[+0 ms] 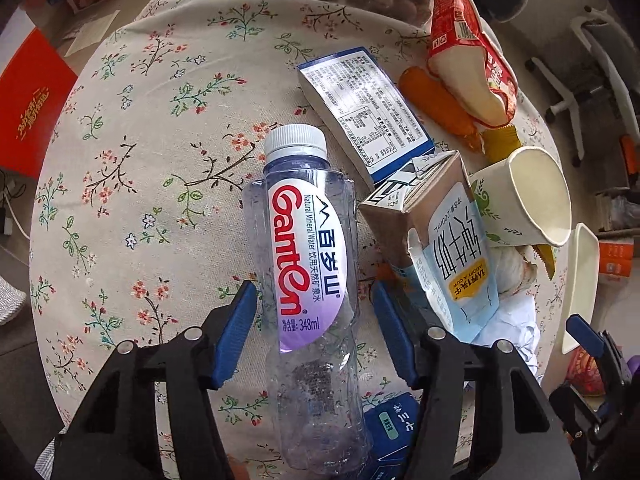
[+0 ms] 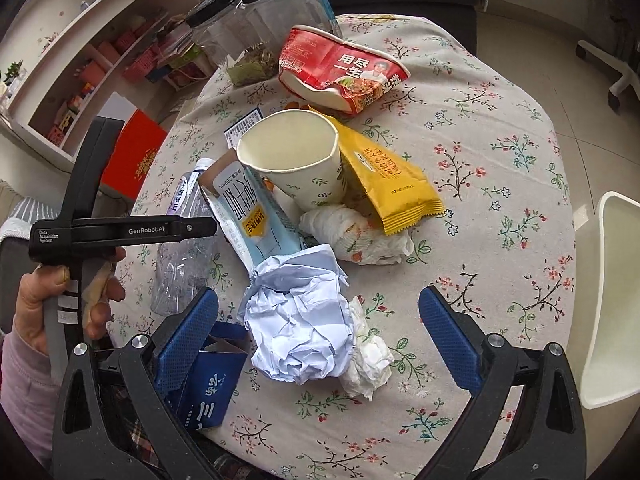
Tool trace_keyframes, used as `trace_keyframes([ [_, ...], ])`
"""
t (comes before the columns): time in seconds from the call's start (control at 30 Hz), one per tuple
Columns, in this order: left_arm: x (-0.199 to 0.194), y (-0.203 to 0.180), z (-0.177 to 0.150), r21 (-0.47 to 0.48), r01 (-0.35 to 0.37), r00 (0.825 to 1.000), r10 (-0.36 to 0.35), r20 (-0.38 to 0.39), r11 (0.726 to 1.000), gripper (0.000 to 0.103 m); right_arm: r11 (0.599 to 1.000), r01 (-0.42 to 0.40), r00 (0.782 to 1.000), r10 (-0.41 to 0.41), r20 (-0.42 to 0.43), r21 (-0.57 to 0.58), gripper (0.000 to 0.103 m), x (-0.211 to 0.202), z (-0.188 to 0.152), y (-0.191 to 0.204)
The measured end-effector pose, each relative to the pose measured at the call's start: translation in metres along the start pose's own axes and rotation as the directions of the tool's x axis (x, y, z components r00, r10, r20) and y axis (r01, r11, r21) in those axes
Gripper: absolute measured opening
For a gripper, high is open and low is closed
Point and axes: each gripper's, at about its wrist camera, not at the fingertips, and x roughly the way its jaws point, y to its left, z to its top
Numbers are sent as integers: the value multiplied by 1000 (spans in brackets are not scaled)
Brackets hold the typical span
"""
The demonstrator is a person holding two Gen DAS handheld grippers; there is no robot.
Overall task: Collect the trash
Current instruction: 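Grasp the clear water bottle with the left gripper while the right gripper grasps crumpled white paper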
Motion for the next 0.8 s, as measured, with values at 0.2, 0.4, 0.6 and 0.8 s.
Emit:
trace_keyframes([
  [0.2,-12,6,1,26,11,999,-13,50,1000,45,999,-26,997,24,-77,-29,92,29,5,9],
  [0.4,-45,27,0,4,40,990,-40,138,999,45,997,-15,992,6,-125,-72,60,37,3,19],
  [0.6,-72,43,0,-38,123,963,-110,246,992,45,994,-23,998,17,-63,-106,56,20,1,28],
  [0.8,-96,28,1,-5,170,916,-157,368,985,45,994,-29,996,37,80,-106,56,-12,13,35],
])
